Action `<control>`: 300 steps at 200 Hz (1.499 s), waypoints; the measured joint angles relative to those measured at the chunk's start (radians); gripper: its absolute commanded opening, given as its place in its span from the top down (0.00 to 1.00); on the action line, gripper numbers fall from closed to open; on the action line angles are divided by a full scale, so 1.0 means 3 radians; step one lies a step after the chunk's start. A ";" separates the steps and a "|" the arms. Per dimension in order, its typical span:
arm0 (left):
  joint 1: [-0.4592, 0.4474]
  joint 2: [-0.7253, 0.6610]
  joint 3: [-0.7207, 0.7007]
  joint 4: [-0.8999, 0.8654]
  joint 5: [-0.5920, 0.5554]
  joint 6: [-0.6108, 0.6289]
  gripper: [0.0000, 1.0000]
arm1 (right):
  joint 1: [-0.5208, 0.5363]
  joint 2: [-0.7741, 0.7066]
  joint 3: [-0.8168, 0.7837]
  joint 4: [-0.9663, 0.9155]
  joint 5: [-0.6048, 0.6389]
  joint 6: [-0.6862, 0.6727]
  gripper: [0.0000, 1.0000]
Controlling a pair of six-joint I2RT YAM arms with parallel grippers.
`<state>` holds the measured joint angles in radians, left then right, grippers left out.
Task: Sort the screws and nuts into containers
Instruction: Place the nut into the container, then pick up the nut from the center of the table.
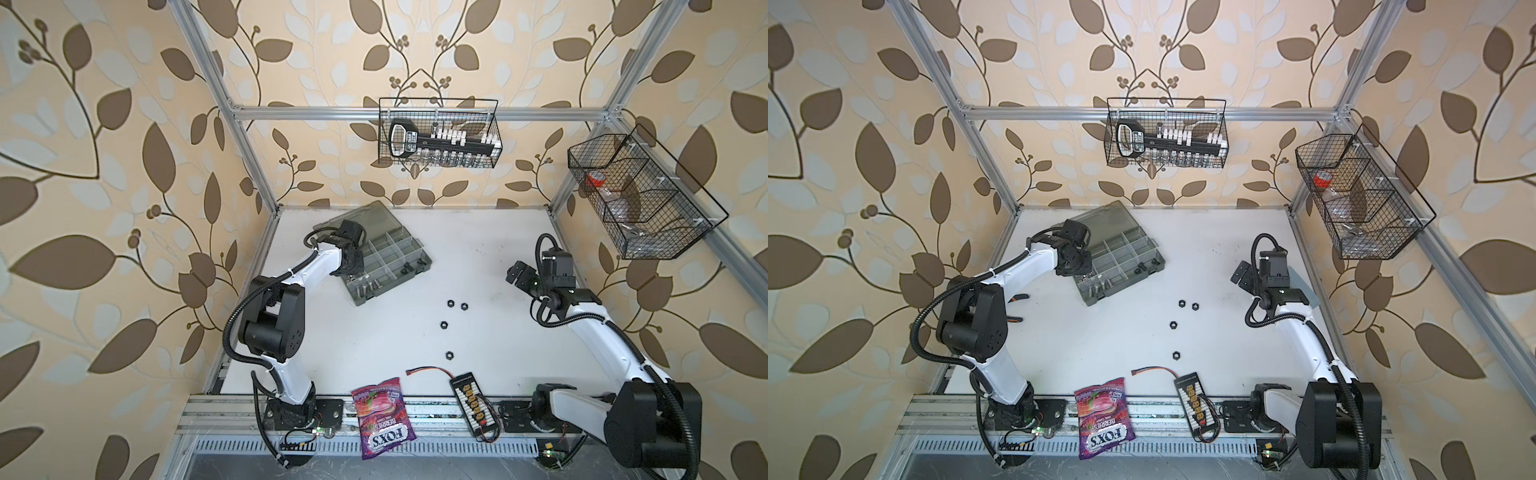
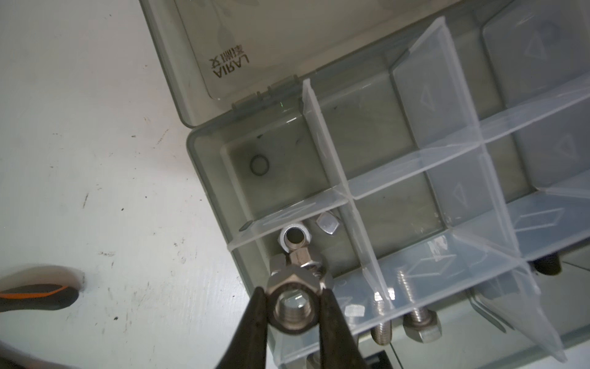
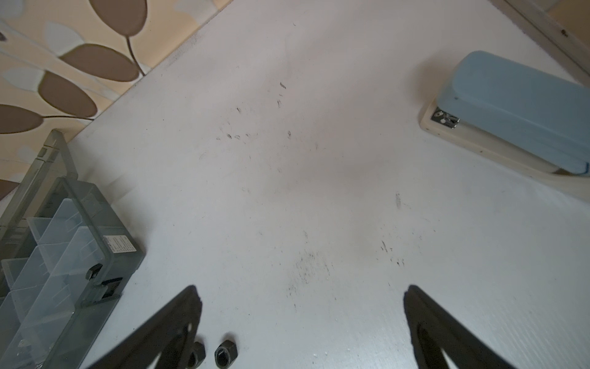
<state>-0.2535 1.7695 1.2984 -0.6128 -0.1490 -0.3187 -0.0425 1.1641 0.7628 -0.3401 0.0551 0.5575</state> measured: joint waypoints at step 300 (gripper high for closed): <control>0.0000 -0.2065 -0.1170 0.0140 0.0093 -0.0660 0.01 | 0.1193 0.0160 -0.0161 -0.0284 0.0253 -0.0028 0.20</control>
<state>-0.2535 1.1500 0.9474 -0.5709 -0.1211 -0.5167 0.3153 1.2121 0.7143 -0.4252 0.1310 0.5491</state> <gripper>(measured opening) 0.990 0.805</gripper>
